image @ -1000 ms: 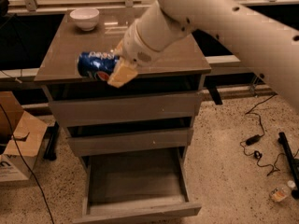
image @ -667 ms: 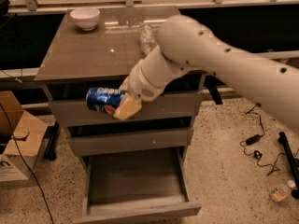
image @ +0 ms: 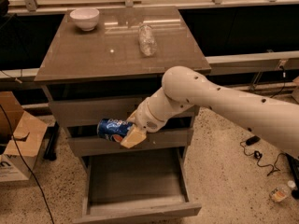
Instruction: Place pepsi can into bottom drawer
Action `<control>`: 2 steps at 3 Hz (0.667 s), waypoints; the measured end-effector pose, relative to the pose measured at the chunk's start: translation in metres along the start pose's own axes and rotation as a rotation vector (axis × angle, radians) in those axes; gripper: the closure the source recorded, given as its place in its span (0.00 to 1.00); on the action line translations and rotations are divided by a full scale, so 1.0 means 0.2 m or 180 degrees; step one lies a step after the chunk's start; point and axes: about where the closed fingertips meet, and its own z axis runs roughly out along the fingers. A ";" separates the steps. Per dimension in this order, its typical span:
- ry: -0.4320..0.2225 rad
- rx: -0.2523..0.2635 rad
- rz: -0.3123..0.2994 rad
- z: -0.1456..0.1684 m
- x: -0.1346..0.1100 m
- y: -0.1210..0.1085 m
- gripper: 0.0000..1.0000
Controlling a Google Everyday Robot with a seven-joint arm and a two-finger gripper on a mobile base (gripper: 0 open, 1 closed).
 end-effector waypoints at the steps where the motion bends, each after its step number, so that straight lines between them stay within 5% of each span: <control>1: 0.0029 0.0010 0.0271 0.09 0.12 0.00 1.00; 2: 0.0143 -0.0011 0.0481 0.16 0.23 0.00 1.00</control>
Offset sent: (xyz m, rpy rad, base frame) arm -0.0025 -0.0276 -0.0826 -0.0786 0.1546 -0.1796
